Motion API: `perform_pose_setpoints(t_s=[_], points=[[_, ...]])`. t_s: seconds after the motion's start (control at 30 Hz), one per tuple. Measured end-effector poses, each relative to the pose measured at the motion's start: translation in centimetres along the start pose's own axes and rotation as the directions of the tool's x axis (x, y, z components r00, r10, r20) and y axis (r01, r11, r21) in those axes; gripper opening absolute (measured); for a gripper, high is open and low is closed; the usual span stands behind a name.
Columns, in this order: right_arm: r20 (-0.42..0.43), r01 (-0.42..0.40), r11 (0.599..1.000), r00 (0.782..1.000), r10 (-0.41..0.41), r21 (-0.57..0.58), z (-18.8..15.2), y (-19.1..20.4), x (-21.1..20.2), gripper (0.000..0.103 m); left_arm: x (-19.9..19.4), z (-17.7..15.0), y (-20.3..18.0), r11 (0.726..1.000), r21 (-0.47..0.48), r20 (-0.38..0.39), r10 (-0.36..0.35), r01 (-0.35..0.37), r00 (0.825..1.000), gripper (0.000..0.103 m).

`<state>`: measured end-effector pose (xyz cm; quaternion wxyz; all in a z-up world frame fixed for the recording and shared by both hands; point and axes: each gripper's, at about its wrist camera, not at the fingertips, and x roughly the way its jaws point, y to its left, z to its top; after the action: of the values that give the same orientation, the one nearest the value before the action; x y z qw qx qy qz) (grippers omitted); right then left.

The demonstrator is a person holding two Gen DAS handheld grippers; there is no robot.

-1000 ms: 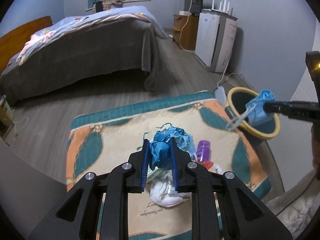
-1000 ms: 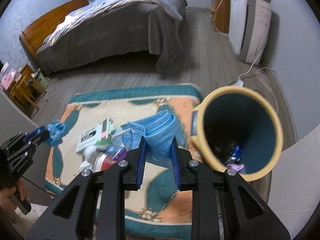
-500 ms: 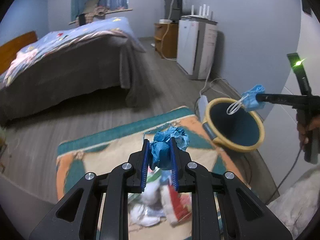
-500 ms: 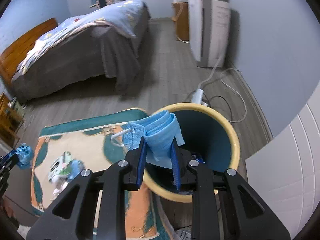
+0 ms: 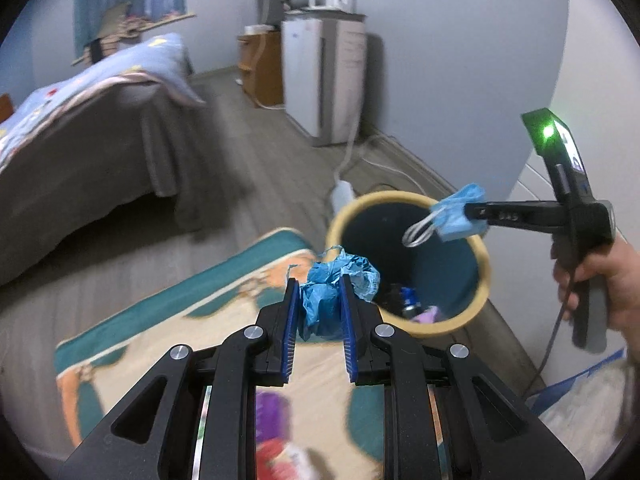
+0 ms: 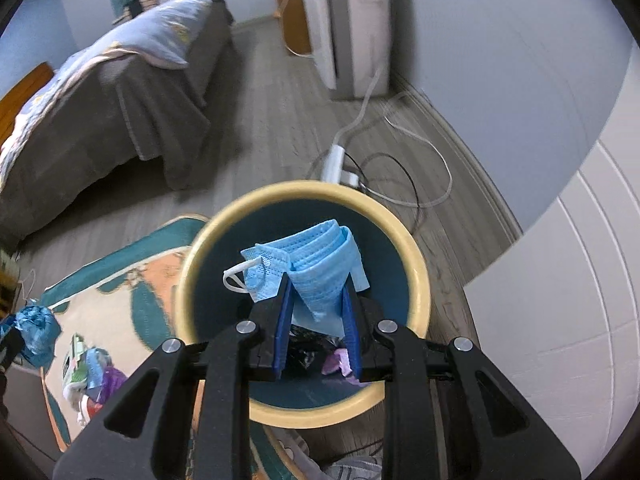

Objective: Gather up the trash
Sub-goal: 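Carry glove and mask over the bin and open both tools to drop them, then move both tools back over the remaining trash on the cushion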

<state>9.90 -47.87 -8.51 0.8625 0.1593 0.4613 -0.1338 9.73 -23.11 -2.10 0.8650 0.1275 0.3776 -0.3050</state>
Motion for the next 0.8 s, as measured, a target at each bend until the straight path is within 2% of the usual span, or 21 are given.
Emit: perform_pose_setpoints(t_s=[0.2, 0.27, 0.3, 0.37, 0.4, 0.43, 0.47, 0.5, 0.57, 0.63, 0.7, 0.8], points=[[-0.036, 0.018, 0.999, 0.999, -0.016, 0.052, -0.4, -1.7, 0.8, 0.024, 4.9, 1.4, -3.6, 0.996, 0.069, -0.056, -0.047, 0.051, 0.997, 0.021], [-0.034, 0.020, 0.998, 0.999, -0.018, 0.056, -0.4, -1.8, 0.8, 0.027, 5.9, 1.8, -4.4, 0.994, 0.086, -0.062, -0.056, 0.061, 0.997, 0.021], [-0.034, 0.019, 0.998, 0.999, -0.017, 0.059, -0.4, -1.8, 0.9, 0.032, 6.4, 2.1, -4.8, 0.993, 0.094, -0.058, -0.060, 0.065, 0.996, 0.024], [-0.034, 0.021, 0.998, 0.999, -0.019, 0.062, -0.4, -1.8, 0.8, 0.041, 6.7, 2.2, -5.3, 0.992, 0.101, -0.057, -0.071, 0.077, 0.996, 0.033], [-0.030, 0.021, 0.998, 0.999, -0.019, 0.065, -0.4, -1.8, 0.8, 0.048, 6.8, 2.4, -5.4, 0.992, 0.100, -0.054, -0.067, 0.072, 0.996, 0.042], [-0.027, 0.022, 0.998, 0.999, -0.020, 0.066, -0.3, -2.0, 0.6, 0.055, 6.6, 2.3, -5.3, 0.993, 0.096, -0.049, -0.066, 0.070, 0.997, 0.047], [-0.022, 0.023, 0.997, 1.000, -0.021, 0.069, -0.3, -2.0, 0.5, 0.058, 6.4, 2.3, -5.1, 0.994, 0.087, -0.041, -0.068, 0.071, 0.997, 0.058], [-0.021, 0.022, 0.997, 1.000, -0.021, 0.071, -0.3, -2.1, 0.5, 0.061, 6.1, 2.3, -4.9, 0.995, 0.072, -0.032, -0.069, 0.071, 0.997, 0.074], [-0.022, 0.020, 0.997, 1.000, -0.018, 0.077, -0.2, -2.1, 0.5, 0.069, 5.8, 2.5, -4.4, 0.997, 0.043, -0.016, -0.067, 0.067, 0.998, 0.094], [-0.022, 0.026, 0.997, 0.999, -0.025, 0.077, -0.2, -2.0, 0.5, 0.085, 5.5, 2.3, -3.8, 0.998, 0.012, -0.006, -0.060, 0.060, 0.998, 0.096], [-0.016, 0.029, 0.997, 0.999, -0.028, 0.078, -0.1, -1.9, 0.3, 0.096, 5.4, 2.0, -3.3, 1.000, -0.011, -0.016, -0.021, 0.021, 1.000, 0.096], [-0.007, 0.032, 0.997, 0.999, -0.031, 0.072, 0.0, -1.7, 0.2, 0.097, 4.8, 1.4, -2.4, 0.999, -0.036, -0.020, 0.021, -0.022, 1.000, 0.097]])
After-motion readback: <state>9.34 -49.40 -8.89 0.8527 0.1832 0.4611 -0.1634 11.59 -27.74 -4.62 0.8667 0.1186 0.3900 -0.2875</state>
